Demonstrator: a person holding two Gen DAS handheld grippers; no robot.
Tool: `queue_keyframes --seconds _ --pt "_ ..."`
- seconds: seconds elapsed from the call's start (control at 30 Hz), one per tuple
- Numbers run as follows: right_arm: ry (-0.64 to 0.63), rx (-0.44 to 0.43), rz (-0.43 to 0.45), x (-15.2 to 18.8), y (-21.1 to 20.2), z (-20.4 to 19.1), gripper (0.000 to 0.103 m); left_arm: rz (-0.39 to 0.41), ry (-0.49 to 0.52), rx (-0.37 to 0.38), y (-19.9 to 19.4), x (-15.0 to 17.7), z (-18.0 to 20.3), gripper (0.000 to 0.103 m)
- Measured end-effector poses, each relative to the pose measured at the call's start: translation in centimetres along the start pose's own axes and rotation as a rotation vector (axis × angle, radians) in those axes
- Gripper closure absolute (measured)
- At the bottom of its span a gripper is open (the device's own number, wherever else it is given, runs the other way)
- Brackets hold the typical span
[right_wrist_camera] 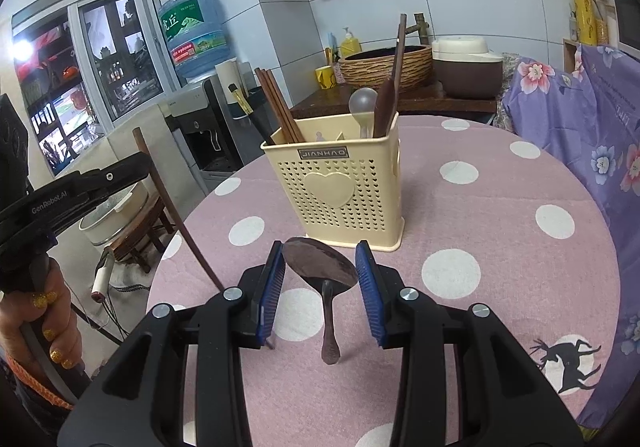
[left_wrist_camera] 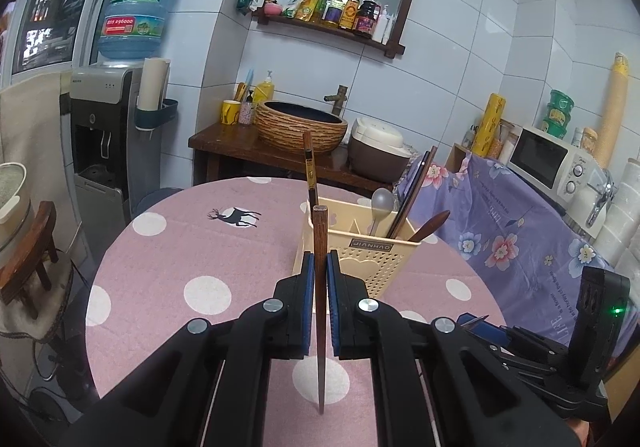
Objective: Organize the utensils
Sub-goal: 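Carry the chopstick and metal spoon over the holder with both tools, then open both tools to drop the chopstick and spoon into the holder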
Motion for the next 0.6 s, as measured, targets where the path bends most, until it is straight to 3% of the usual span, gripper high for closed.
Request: queue_keyframes --seconds 0.13,0.43,0.6 --pt "-0.031 -0.010 0.043 -3.0 -0.7 -0.8 0.066 0.022 0.016 0.028 -0.4 -2.3 0.8 0.095" --pt "-0.086 0.054 0.235 -16.0 -2.4 -2.9 0.066 0.180 0.051 0.039 -1.0 -14.1 4.4 0.095" --pt "-0.097 0.105 0.225 -18.2 0.9 -2.7 0.066 0.233 0.056 -0.018 1.5 -16.3 4.9 0.095"
Point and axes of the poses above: each gripper's, at about its wrist camera, not at the fingertips, and y roughly the way its jaws point, z to its right, x to its underside, the point moved 5 cm from there along y, roughly the way its jaws point, and after that the axes turned 3 degrees about x, right-handed, at the moved point
